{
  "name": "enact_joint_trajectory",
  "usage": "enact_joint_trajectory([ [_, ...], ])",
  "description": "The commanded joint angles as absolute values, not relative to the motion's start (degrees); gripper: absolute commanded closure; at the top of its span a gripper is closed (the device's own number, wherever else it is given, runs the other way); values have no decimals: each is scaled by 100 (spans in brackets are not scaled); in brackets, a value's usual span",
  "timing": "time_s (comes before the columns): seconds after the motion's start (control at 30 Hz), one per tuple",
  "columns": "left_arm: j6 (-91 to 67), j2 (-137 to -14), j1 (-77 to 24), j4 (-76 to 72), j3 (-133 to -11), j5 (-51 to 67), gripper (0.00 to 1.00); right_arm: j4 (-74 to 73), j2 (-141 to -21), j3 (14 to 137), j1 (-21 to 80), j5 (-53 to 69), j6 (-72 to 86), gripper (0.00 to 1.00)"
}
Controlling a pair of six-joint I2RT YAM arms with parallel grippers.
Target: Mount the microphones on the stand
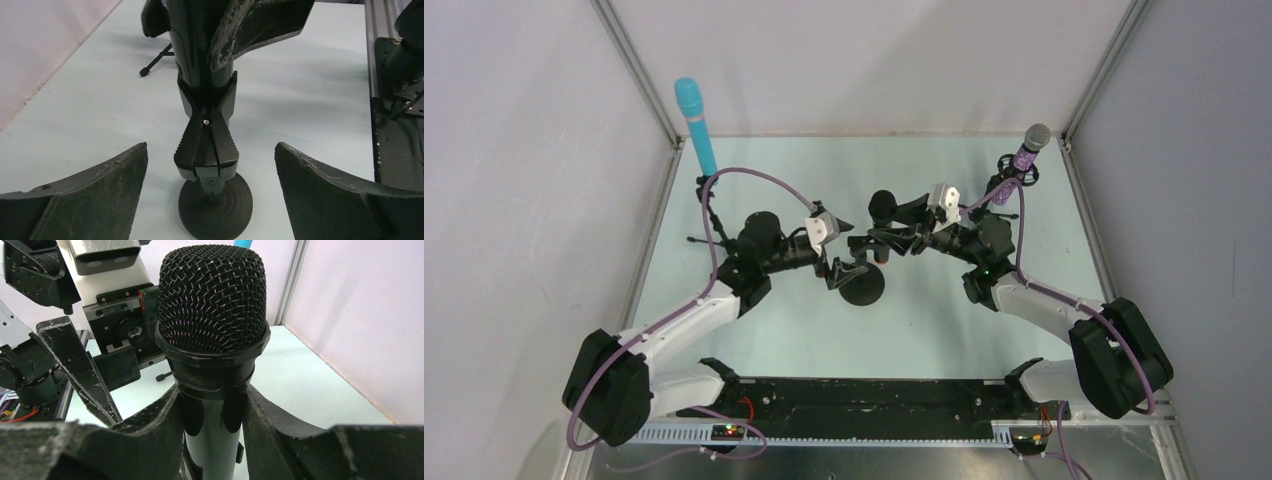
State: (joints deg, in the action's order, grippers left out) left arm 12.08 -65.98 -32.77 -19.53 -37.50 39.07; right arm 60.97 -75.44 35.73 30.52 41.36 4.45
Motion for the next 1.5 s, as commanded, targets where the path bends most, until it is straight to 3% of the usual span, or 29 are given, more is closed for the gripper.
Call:
enact_joint_trajectory([
  [0.0, 1273, -6276, -3294, -2075, -3690, 3608, 0, 6459, -7543, 3806, 3120, 4184, 509, 66],
  [0.17, 1301, -5888, -3289, -2089, -3565, 3092, 0, 6444, -7482, 3805, 3120, 4210, 485, 39],
  [0.5, 1391, -4829, -3287, -2081, -2963, 2376, 0, 5854, -7158, 3806, 3095, 3809, 371, 8],
  [1.0, 406, -4012, -3287, -2078, -1865, 2095, 0, 3924, -6079, 3789, 2937, 3666, -201, 1],
  [1.47, 168, -4793, -3288, -2209, -1837, 2164, 0, 2821, -4832, 2533, 2908, 3335, -306, 1],
])
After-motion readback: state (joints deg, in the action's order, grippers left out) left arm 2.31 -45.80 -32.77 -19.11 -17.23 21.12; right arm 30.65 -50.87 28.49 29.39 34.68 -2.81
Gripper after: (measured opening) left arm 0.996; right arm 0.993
